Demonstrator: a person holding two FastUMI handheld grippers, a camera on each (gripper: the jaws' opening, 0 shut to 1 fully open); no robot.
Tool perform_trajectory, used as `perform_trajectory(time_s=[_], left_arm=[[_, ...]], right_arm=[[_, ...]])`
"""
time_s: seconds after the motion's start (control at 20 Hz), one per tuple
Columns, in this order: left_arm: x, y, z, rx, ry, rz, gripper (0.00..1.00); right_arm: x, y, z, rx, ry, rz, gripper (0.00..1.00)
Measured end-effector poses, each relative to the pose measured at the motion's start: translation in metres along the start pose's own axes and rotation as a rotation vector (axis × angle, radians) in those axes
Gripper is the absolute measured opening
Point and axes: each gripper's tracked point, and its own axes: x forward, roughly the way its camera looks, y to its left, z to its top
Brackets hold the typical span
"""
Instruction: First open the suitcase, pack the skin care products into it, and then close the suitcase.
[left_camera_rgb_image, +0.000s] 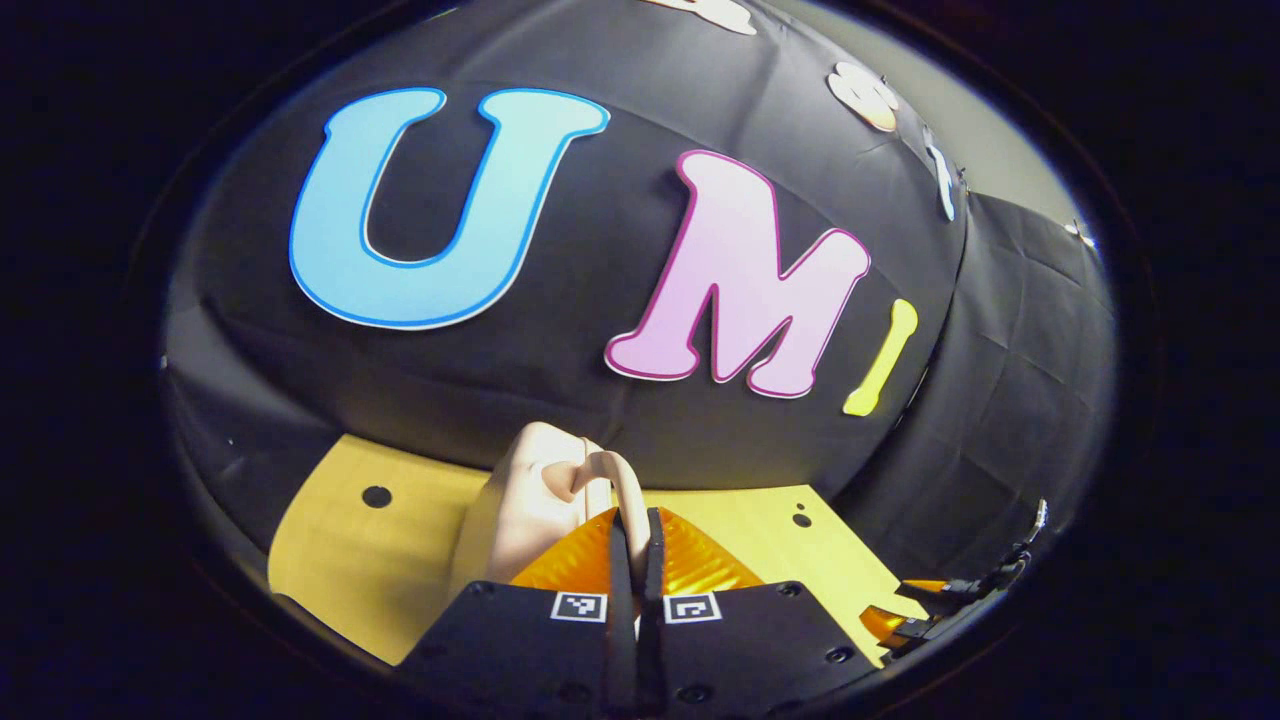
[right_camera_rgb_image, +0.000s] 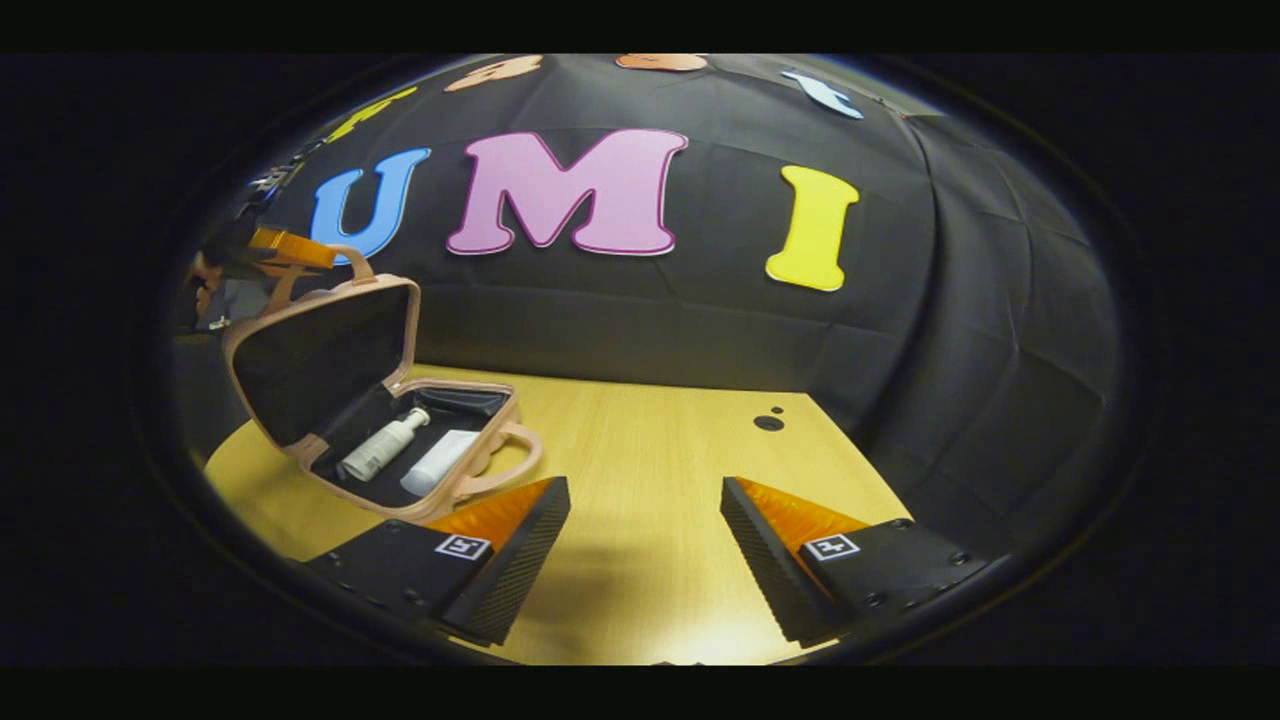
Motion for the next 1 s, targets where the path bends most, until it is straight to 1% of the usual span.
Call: perform_trajectory(time_s=[0.1, 0.15, 0.25, 0.45, 0.6, 0.65, 0.7, 0.75, 0.8, 0.85, 0.9, 1.0], left_arm=[[0.019, -0.033, -0.028, -0.084, 0.017, -0.055, 0.07], [0.031, -0.047, -0.047, -0.099, 0.032, -0.065, 0.06], [0.054, -0.068, -0.083, -0.093, 0.063, -0.064, 0.06], [0.104, -0.092, -0.157, -0.067, 0.158, -0.004, 0.06], [0.126, -0.091, -0.208, 0.047, 0.214, 0.075, 0.06], [0.130, -0.092, -0.220, 0.065, 0.224, 0.088, 0.06], [0.132, -0.092, -0.223, 0.088, 0.205, 0.107, 0.06], [0.132, -0.092, -0.224, 0.112, 0.192, 0.129, 0.08], [0.131, -0.093, -0.228, 0.120, 0.196, 0.145, 0.11], [0.130, -0.093, -0.229, 0.109, 0.183, 0.161, 0.19], [0.129, -0.096, -0.228, 0.070, 0.164, 0.157, 0.28], [0.117, -0.103, -0.217, -0.036, 0.113, 0.137, 0.30]], right_arm=[[0.005, -0.015, -0.002, -0.003, 0.003, -0.009, 0.97], [0.007, -0.022, -0.003, 0.002, 0.006, -0.007, 0.97], [0.012, -0.038, -0.002, 0.009, 0.007, -0.003, 0.97], [0.022, -0.070, -0.002, -0.005, 0.008, 0.010, 0.97], [0.025, -0.088, -0.005, 0.018, 0.011, 0.031, 0.97], [0.027, -0.091, -0.007, 0.017, 0.013, 0.038, 0.97], [0.026, -0.096, -0.009, 0.008, 0.014, 0.039, 1.00], [0.025, -0.099, -0.010, 0.001, 0.013, 0.038, 0.97], [0.022, -0.101, -0.008, -0.003, 0.004, 0.035, 0.97], [0.019, -0.102, -0.006, -0.005, -0.002, 0.030, 0.97], [0.014, -0.102, -0.004, -0.007, -0.010, 0.023, 0.97], [0.002, -0.102, 0.005, 0.003, -0.031, 0.004, 0.97]])
